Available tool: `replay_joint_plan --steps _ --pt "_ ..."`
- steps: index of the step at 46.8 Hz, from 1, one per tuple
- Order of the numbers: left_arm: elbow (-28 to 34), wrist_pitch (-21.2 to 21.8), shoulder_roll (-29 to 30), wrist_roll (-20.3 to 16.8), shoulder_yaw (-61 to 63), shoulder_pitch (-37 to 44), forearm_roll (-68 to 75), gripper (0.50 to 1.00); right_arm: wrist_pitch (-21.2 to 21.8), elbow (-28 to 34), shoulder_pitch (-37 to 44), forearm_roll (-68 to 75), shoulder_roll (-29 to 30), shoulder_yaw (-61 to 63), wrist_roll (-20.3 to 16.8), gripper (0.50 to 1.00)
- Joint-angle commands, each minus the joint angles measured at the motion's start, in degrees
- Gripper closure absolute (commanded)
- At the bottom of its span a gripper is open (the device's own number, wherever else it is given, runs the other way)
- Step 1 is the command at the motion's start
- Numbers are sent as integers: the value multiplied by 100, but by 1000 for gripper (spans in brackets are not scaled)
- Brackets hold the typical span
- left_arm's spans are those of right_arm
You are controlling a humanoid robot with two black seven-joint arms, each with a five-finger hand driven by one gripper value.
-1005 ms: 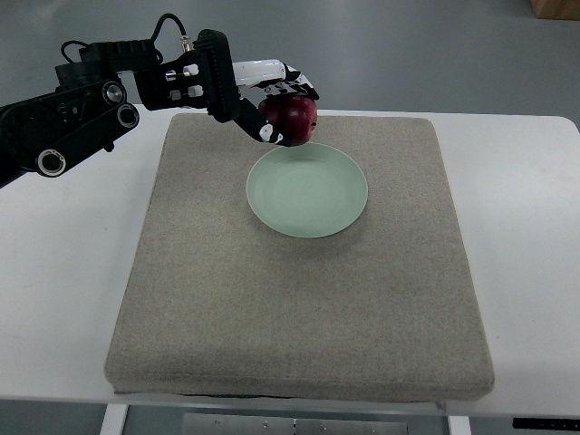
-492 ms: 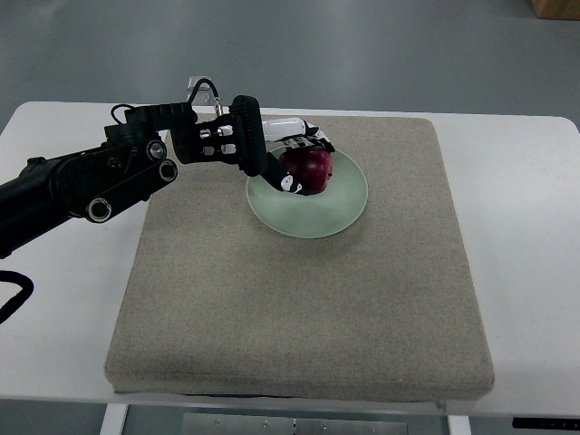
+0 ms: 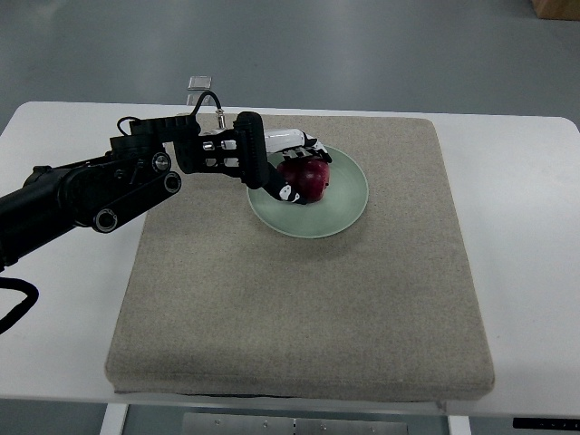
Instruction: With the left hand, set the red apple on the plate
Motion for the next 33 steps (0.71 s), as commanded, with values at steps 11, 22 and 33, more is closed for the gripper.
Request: replay_joint_plan --steps 11,22,33 --pt "79 1 0 9 3 0 -5 617 0 0 0 0 0 0 0 568" --pt "114 1 0 9 3 0 -22 527 0 0 0 0 0 0 0 570" --pt "97 -26 18 9 -67 -44 -233 506 0 0 0 0 0 0 0 568"
